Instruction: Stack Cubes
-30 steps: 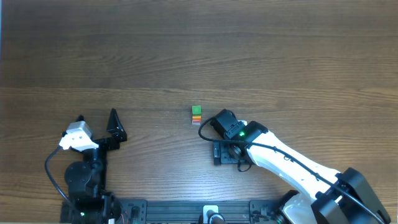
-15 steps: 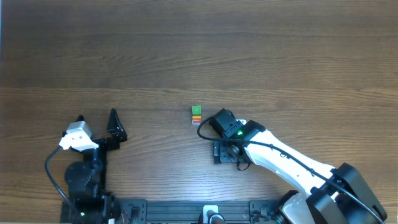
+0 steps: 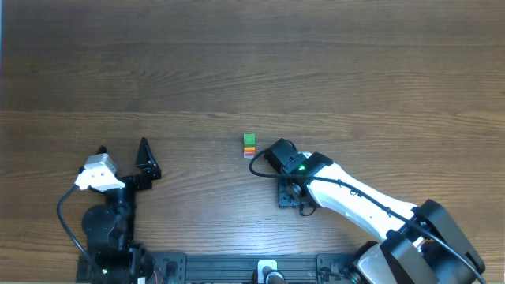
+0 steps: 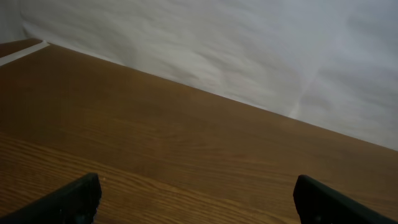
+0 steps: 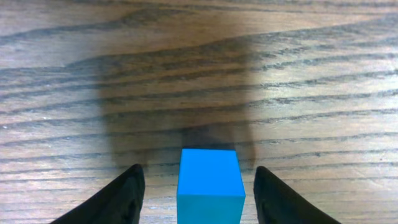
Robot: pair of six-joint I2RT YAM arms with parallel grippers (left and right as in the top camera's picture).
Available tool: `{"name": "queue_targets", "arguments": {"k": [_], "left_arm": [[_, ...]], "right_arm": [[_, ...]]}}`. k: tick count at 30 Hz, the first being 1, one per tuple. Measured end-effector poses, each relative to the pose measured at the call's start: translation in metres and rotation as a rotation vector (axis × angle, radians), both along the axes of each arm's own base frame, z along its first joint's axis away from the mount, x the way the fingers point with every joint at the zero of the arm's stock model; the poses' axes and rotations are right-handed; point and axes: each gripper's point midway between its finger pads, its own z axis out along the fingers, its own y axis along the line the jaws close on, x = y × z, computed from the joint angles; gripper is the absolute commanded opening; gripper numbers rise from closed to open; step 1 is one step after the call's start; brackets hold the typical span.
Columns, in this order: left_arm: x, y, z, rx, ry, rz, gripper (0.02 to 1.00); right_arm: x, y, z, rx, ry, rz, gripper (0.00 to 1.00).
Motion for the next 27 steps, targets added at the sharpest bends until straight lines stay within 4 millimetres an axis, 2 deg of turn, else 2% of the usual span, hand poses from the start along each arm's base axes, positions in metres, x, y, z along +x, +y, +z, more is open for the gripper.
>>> {"name": "queue_targets", "arguments": {"k": [10,16,27], "left_arm": [[0.0,0.0,0.0,0.0,0.0,0.0,1.0],[0.0,0.0,0.0,0.0,0.0,0.0,1.0],[0.0,0.0,0.0,0.0,0.0,0.0,1.0]], "right_arm": [[0.0001,0.0001,-0.0005,0.0,0.0,-0.003,0.294],[0.0003,0.0002,-0.0006,0.001,-0.001,-0.002,0.253],[0.0007,0.001,0.0004,0.003,0.0,-0.016,0.112]]}}
